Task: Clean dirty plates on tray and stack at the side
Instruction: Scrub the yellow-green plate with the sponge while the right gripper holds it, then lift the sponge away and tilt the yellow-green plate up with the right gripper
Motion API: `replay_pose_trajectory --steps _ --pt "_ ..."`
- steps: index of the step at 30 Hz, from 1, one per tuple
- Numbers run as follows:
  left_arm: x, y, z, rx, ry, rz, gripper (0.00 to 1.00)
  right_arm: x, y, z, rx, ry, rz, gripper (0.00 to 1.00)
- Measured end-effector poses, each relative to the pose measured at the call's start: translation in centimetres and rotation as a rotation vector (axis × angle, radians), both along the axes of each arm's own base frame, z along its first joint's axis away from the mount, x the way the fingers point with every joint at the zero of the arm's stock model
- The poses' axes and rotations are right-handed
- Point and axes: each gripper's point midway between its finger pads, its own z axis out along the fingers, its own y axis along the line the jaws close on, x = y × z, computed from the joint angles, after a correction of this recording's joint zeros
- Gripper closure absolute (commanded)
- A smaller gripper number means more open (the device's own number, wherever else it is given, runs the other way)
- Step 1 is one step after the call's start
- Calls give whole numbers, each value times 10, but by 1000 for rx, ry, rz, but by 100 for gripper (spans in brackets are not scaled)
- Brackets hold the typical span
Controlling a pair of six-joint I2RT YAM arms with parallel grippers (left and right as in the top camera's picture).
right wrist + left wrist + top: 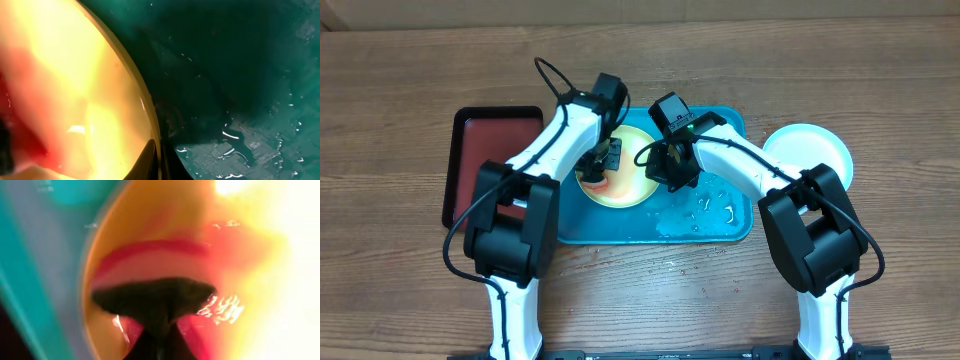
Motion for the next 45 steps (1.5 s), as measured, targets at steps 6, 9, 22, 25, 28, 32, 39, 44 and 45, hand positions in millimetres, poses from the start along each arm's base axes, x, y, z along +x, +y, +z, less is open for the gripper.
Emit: replay_pose_trajectory --steps 6,9,22,25,28,32,39,44,45 --pt "-6 -38 1 -261 55 -198 96 -1 -1 0 -2 3 0 96" --pt "2 -58 5 -352 14 -249 96 -1 0 0 -2 4 0 96" --pt "48 -30 6 -119 -194 -77 96 -1 0 0 -1 3 0 96" --pt "48 -6 8 7 -209 -11 96 0 0 0 -1 2 0 96" --pt "39 12 13 99 -180 39 96 0 0 0 -1 2 0 96" --pt "40 20 37 131 -157 97 96 -1 -1 0 -2 5 0 96" --pt "54 24 107 103 -189 153 96 -16 -11 1 -50 74 -1 96" --pt "43 20 108 69 -138 151 95 -26 -38 10 -181 87 -9 96" --pt "43 19 108 59 -133 151 95 -27 -44 15 -208 77 -10 96"
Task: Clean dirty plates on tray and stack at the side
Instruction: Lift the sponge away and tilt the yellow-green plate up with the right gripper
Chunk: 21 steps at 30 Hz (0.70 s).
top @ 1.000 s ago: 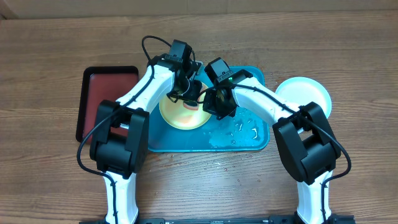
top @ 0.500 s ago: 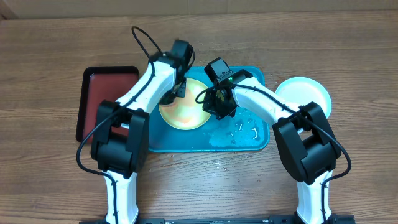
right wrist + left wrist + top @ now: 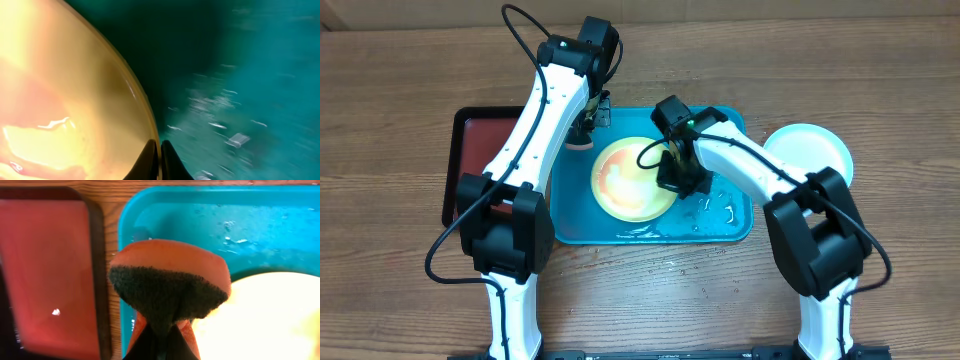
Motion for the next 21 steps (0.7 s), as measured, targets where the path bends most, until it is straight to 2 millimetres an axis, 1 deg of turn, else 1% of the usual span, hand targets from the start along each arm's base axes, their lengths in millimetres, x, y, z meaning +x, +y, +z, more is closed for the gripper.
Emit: replay_pose_trajectory --steps 3,6,7,9,11,16,19,20,21 --pt "-1 -5 -1 -30 8 -4 95 3 -17 26 -83 -75 2 96" --pt "-1 -8 -1 -49 9 -6 96 6 -34 63 -175 -194 10 96" --pt "-1 -10 -2 -57 9 -7 96 6 -38 75 -210 -237 17 96" --pt "-1 -12 -2 -66 11 -9 96 6 -41 92 -259 -305 33 96" --pt "-1 -13 -2 -72 12 -9 96 4 -43 103 -325 -356 55 96" --pt "0 -13 -2 -77 9 -10 96 -3 -49 122 -525 -461 117 96" --pt "0 -14 -2 -77 8 -10 96 -7 -52 133 -616 -515 132 96" --pt "0 -14 -2 -77 7 -10 96 -10 -54 143 -685 -563 140 96" --pt "0 -13 -2 -77 8 -10 96 -12 -55 149 -721 -589 145 96"
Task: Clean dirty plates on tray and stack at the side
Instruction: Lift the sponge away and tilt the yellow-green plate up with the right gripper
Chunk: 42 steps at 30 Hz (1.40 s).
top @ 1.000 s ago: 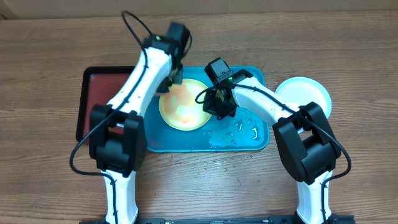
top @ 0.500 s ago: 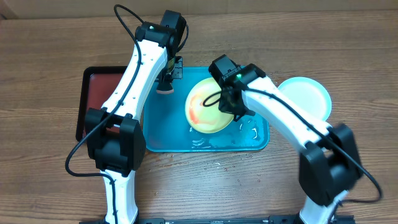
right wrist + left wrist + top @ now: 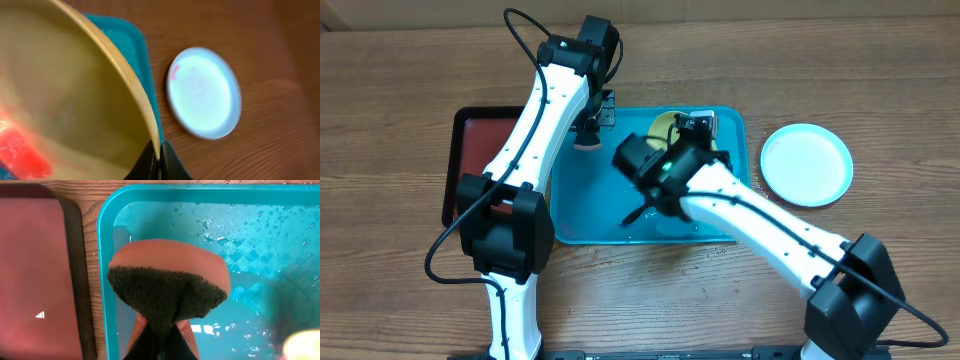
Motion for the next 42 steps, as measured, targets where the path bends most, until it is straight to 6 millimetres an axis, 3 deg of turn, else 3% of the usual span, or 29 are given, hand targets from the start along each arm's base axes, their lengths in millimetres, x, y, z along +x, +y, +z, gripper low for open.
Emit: replay_pose_trajectory --steps 5,11,19,28,31,35,42 --pt "0 0 0 0 0 0 96 -5 -4 29 -141 -144 14 96" --pt "0 0 0 0 0 0 95 -4 -5 49 -204 -257 24 96" --pt "0 0 0 0 0 0 96 0 -7 64 -249 -334 31 96" --pt "0 0 0 0 0 0 96 2 -7 66 -212 -387 3 96" --pt "0 0 0 0 0 0 96 4 -6 62 -150 -407 -34 96" --pt "0 0 0 0 0 0 96 10 -11 41 -23 -356 -122 96" --pt "0 0 0 0 0 0 96 36 -12 -22 277 -47 -177 96"
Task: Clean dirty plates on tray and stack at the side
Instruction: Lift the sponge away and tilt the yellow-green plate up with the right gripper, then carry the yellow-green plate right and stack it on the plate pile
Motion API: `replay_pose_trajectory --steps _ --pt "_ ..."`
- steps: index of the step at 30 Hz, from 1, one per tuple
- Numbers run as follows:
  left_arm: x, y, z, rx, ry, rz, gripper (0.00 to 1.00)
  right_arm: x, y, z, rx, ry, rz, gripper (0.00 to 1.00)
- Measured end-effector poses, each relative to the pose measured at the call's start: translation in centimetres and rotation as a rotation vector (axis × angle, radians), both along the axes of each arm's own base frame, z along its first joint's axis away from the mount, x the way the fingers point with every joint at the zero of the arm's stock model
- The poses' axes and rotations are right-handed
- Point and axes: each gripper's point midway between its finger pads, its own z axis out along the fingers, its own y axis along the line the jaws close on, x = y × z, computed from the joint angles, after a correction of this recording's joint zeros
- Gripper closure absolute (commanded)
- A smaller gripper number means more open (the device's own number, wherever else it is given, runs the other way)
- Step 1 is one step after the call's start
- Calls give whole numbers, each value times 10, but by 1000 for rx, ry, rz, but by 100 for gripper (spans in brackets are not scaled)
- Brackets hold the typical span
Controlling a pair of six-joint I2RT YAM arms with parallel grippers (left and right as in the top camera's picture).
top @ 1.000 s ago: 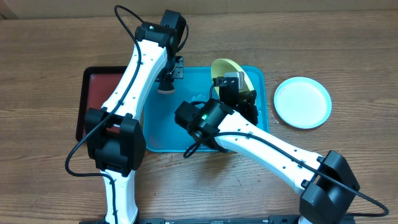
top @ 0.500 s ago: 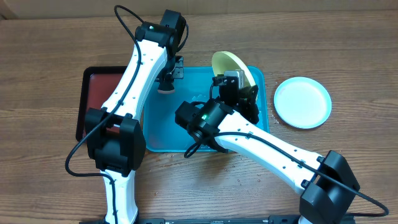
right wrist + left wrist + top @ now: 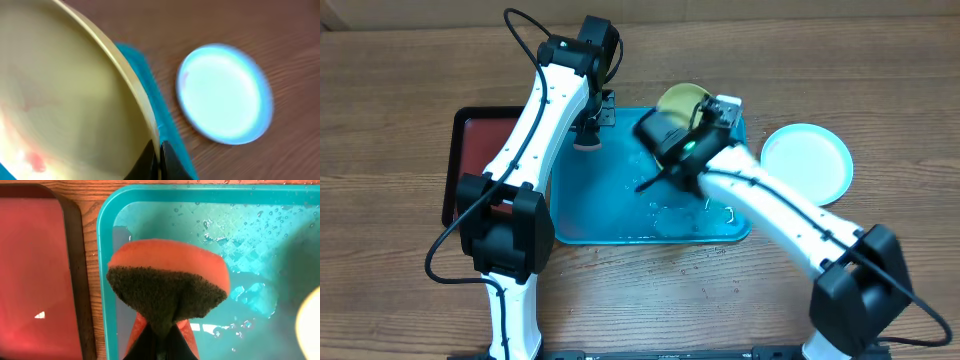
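My right gripper (image 3: 159, 159) is shut on the rim of a yellow plate (image 3: 65, 85), which is tilted in the air over the back edge of the teal tray (image 3: 620, 215). Overhead, the yellow plate (image 3: 680, 100) shows behind the right arm. A faint red smear remains low on its face. A pale blue plate (image 3: 807, 163) lies on the table right of the tray. My left gripper (image 3: 161, 342) is shut on an orange sponge (image 3: 169, 287) with a dark scrub side, above the tray's back left corner.
A dark red tray (image 3: 485, 165) lies left of the teal tray, close beside it. Water drops cover the teal tray's floor (image 3: 240, 245). The wooden table (image 3: 880, 90) runs round both trays.
My right arm has swung to the right with the yellow plate, which now hangs nearer the pale blue plate. The left gripper and sponge have not moved.
First the sponge in my left gripper lay on the red-stained yellow plate in the tray, with my right gripper shut on its rim. Then the sponge was at the tray's back left corner. Later the plate was up off the tray, and now further right.
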Motion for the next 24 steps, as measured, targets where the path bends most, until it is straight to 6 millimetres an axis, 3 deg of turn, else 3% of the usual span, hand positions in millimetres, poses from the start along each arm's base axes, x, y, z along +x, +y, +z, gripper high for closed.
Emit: replay_pose_trajectory --steps 5,8,10,17,24 --pt "0 0 0 0 0 0 95 17 -1 -27 264 195 98 96" --pt "0 0 0 -1 -2 0 96 23 -14 -35 438 280 122 96" --pt "1 0 0 -2 -6 0 96 27 -34 -36 527 308 99 96" --pt "3 -1 0 -4 -11 0 96 23 -134 -39 699 337 -133 96" --pt "3 -1 0 -3 -12 0 96 -8 -213 -65 717 349 -372 96"
